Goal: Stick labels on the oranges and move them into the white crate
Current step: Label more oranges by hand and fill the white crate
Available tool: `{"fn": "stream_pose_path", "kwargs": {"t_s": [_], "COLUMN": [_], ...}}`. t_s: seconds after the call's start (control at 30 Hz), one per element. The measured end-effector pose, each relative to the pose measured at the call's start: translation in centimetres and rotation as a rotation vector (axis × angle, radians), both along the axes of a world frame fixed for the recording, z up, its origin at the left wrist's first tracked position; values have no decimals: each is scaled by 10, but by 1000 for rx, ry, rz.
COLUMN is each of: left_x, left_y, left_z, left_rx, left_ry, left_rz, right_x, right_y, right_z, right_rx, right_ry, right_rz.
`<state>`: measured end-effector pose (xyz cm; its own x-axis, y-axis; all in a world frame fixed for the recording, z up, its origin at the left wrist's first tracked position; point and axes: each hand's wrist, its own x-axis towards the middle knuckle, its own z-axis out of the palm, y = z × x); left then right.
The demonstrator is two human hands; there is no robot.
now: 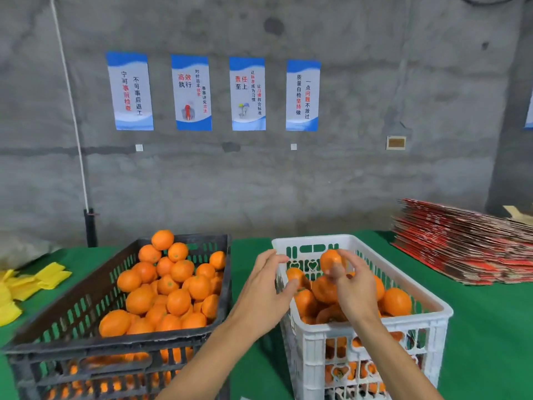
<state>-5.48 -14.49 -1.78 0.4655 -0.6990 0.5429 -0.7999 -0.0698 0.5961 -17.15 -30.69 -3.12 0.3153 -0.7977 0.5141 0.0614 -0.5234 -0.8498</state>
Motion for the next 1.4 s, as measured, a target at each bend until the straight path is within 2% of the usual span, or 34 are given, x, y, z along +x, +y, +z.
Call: {"fn": "stream_pose_path", "kwargs": {"t_s": [0.13, 0.33, 0.43, 0.6, 0.67, 0.73, 0.83, 0.87, 0.93, 1.0, 1.07, 1.13, 1.2, 1.27, 1.4], "left_x": [49, 136, 182, 238, 255, 262, 262, 257, 244, 221, 188, 148, 110, 76, 19], "left_y": [14, 29, 48, 64, 64, 62, 60, 61, 64, 70, 75, 78, 81, 84, 80], "left_z": [12, 9, 1, -9, -18, -25, -23, -18, 1, 20, 32, 39, 42, 45, 31], "left_rx": [114, 377, 597, 1044, 1082, 1048, 1015, 980, 833, 584, 337, 181, 71, -11, -19], "left_ry": [-63, 6, 35, 140, 305, 459, 411, 368, 170, -21, -98, -124, -183, -334, -506], "left_rz": [150, 322, 434, 464, 438, 404, 389, 387, 405, 386, 333, 307, 314, 328, 260], "right_x": [40, 138, 183, 228, 238, 241, 241, 238, 228, 214, 196, 174, 148, 120, 65], "right_y": [21, 80, 100, 115, 115, 113, 111, 112, 116, 120, 125, 128, 130, 133, 133], "right_z": [6, 19, 23, 19, 17, 16, 17, 16, 17, 22, 29, 37, 42, 44, 24], "right_rx": [0, -154, -190, -238, -237, -225, -218, -209, -192, -208, -274, -292, -269, -272, -234], "right_ry": [35, 160, 249, 355, 370, 371, 366, 360, 341, 307, 253, 189, 78, -42, -138], "right_rz": [157, 413, 484, 556, 566, 569, 543, 537, 528, 516, 465, 416, 403, 412, 398]}}
